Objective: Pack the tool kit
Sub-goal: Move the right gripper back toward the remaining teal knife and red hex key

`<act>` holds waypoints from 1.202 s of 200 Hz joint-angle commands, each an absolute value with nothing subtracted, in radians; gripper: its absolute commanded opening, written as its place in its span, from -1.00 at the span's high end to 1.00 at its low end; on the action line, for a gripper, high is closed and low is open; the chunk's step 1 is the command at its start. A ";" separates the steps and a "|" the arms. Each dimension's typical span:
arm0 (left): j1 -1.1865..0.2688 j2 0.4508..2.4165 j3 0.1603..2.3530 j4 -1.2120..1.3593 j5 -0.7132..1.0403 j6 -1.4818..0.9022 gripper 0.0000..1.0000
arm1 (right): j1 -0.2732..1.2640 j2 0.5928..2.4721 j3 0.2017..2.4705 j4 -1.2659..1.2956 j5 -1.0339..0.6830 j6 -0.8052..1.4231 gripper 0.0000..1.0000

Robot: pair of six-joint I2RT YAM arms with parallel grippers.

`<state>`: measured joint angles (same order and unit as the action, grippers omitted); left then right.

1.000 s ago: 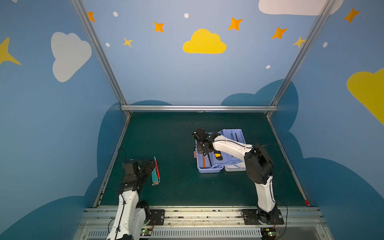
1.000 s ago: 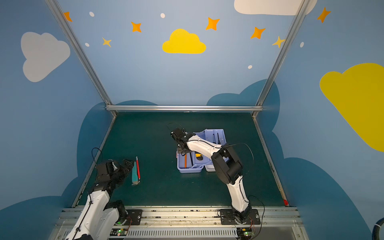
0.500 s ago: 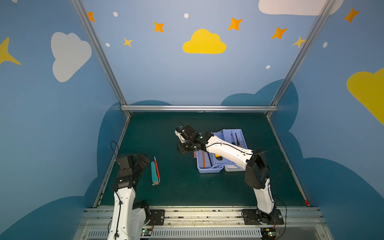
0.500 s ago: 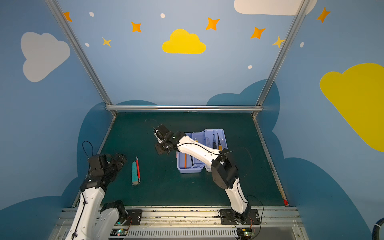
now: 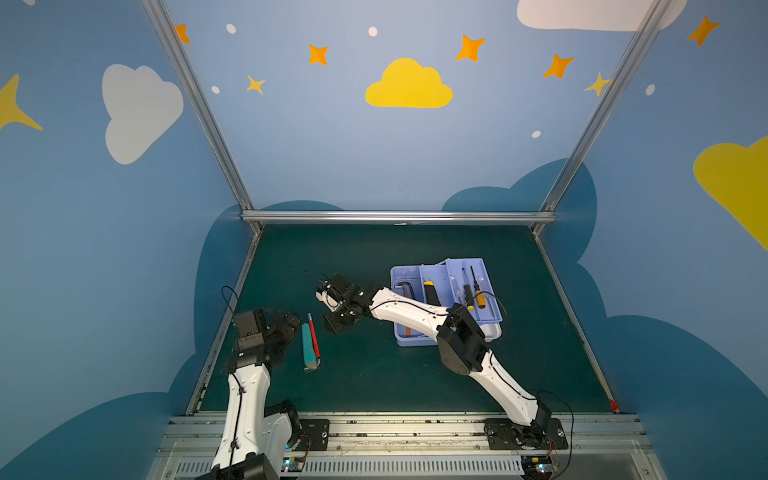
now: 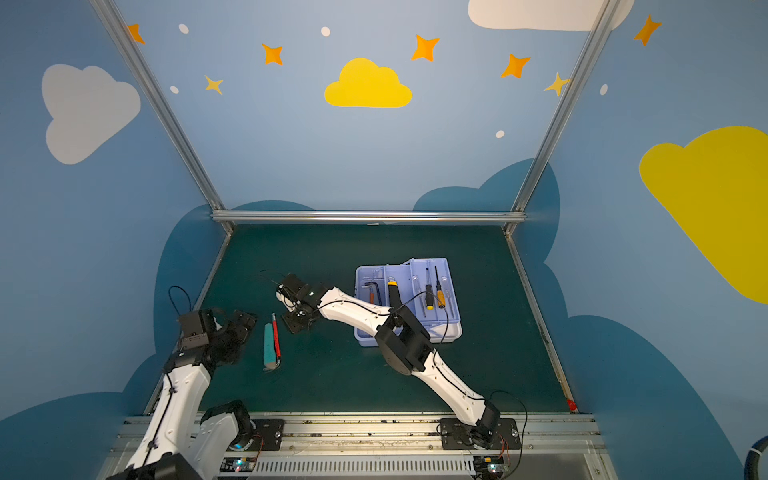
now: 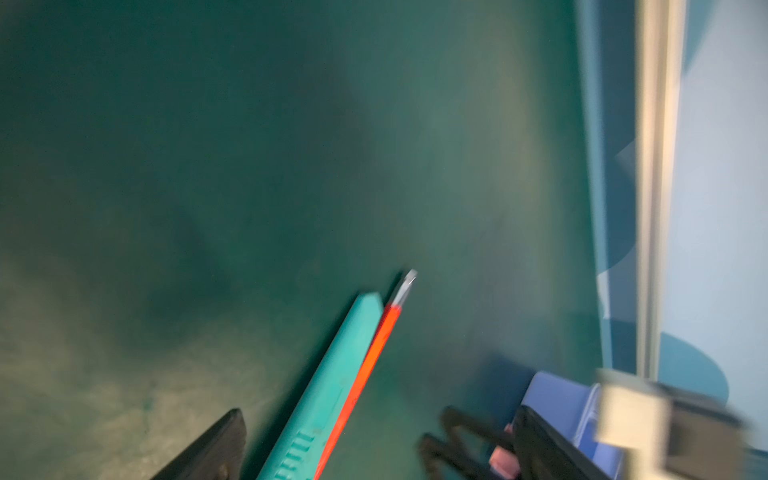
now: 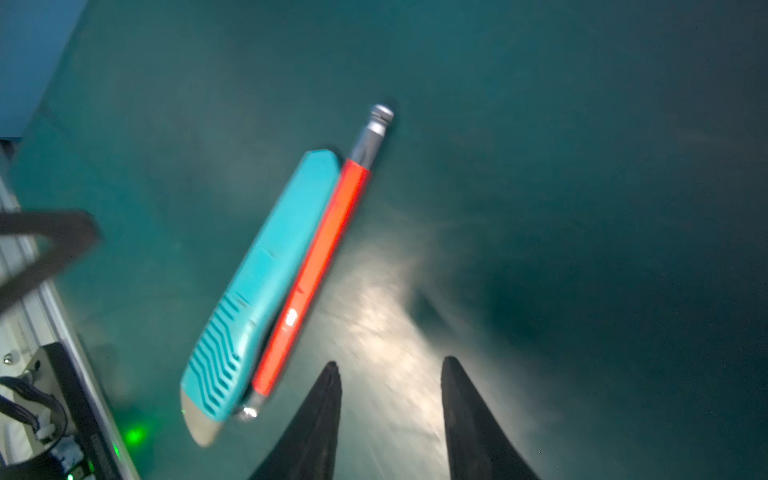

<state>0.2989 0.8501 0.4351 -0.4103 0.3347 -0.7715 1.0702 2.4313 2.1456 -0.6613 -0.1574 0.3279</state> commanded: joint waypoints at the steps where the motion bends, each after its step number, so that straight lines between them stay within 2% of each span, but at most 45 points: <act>1: 0.246 0.854 0.402 -0.370 0.338 -0.809 -0.99 | 1.008 2.258 2.037 -0.617 -0.134 0.369 0.16; 56: 0.176 0.862 0.342 -0.334 0.287 -0.834 -0.99 | 0.925 1.995 1.734 -0.511 -0.149 0.400 0.13; 102: 0.096 0.952 0.331 -0.248 0.277 -0.840 -0.99 | 0.870 1.860 1.593 -0.494 -0.134 0.408 0.11; 161: -0.058 1.117 0.393 -0.086 0.281 -0.811 -0.99 | 0.825 1.800 1.500 -0.497 -0.143 0.414 0.11; 240: -0.237 1.460 0.618 0.051 0.348 -0.687 -0.99 | 0.819 1.770 1.488 -0.581 -0.191 0.308 0.11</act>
<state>-0.1875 1.3914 0.5640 0.0086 0.3130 -0.7406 0.8181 1.8210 1.4925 -0.5323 -0.1593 0.3641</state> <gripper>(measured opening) 0.996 0.443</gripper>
